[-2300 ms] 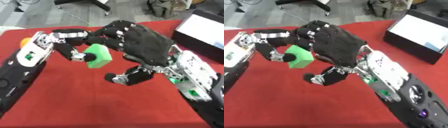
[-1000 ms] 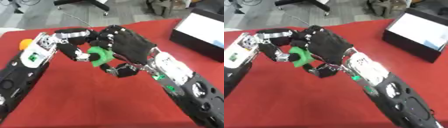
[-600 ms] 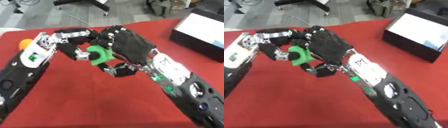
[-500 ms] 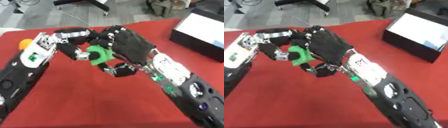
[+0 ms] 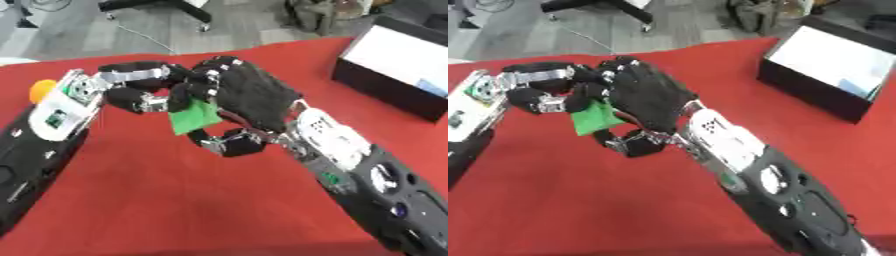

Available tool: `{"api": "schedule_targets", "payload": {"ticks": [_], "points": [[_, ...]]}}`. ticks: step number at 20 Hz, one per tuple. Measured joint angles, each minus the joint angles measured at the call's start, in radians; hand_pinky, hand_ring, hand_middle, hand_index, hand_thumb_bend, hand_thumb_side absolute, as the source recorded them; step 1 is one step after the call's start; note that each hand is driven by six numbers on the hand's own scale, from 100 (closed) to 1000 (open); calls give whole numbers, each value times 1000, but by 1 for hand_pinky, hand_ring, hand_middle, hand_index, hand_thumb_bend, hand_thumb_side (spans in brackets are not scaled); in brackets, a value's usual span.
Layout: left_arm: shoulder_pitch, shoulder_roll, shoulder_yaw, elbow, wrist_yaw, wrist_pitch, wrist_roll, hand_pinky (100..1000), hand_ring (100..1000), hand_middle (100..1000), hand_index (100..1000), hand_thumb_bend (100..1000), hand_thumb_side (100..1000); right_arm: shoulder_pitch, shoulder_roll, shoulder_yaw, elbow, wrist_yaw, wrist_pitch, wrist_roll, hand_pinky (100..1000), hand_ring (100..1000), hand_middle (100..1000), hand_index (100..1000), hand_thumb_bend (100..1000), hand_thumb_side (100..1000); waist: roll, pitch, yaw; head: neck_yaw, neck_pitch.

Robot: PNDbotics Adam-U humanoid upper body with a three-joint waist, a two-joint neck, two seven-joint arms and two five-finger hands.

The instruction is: Pick up the objects with one hand, pass them to the other hand, and then place them into the box on the other side of the table.

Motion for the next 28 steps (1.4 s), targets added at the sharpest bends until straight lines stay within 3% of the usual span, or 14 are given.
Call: {"api": "schedule_targets", "payload": {"ticks": [2,8,11,14,17,19,22,25,26,27,28], "points": [[-1,15,36,2,10,-6,6,790,681,666,797,363,815,8,-6,4,-12,-13,-2,7,682,613,269,456,100,282,-3,0,-3,-10,0],[16,137,271,132,-17,-46,46,781,666,654,789,337,760,53,-100,-27,-88,-69,46,11,614,603,235,431,100,286,-11,-6,-4,-61,0],[59,189,381,218,-87,-95,101,772,645,631,766,270,710,95,-175,-86,-134,-140,132,-27,541,592,217,415,136,271,-15,-7,-5,-102,0],[132,225,473,258,-154,-104,200,770,642,627,762,248,699,149,-276,-170,-115,-225,263,-101,516,590,223,422,163,257,-16,-7,-3,-157,0],[225,244,546,238,-193,-90,294,770,641,626,761,247,694,175,-362,-256,7,-284,391,-195,513,589,230,428,173,256,-18,-6,5,-209,0],[272,246,582,201,-204,-82,338,768,638,623,757,237,679,176,-384,-310,112,-314,455,-258,462,588,281,467,254,226,-19,-2,9,-236,0],[398,234,657,100,-213,-77,399,768,635,619,753,228,680,142,-399,-436,393,-399,579,-405,476,628,359,534,356,222,-10,15,43,-286,0],[464,194,710,-1,-213,-53,436,767,631,615,746,217,685,101,-403,-510,659,-510,621,-501,558,744,590,726,629,308,-9,20,62,-326,0],[476,180,721,-29,-212,-44,443,767,631,615,746,217,684,92,-406,-526,733,-538,624,-514,570,759,622,753,663,332,-8,23,71,-336,0],[488,169,728,-53,-211,-35,446,767,631,615,747,218,681,83,-410,-538,795,-560,624,-521,618,800,716,833,818,434,-8,24,77,-345,0],[497,159,734,-76,-209,-28,447,767,631,615,747,219,677,76,-411,-546,841,-572,621,-524,644,819,759,881,887,479,-8,25,79,-351,0]]}}
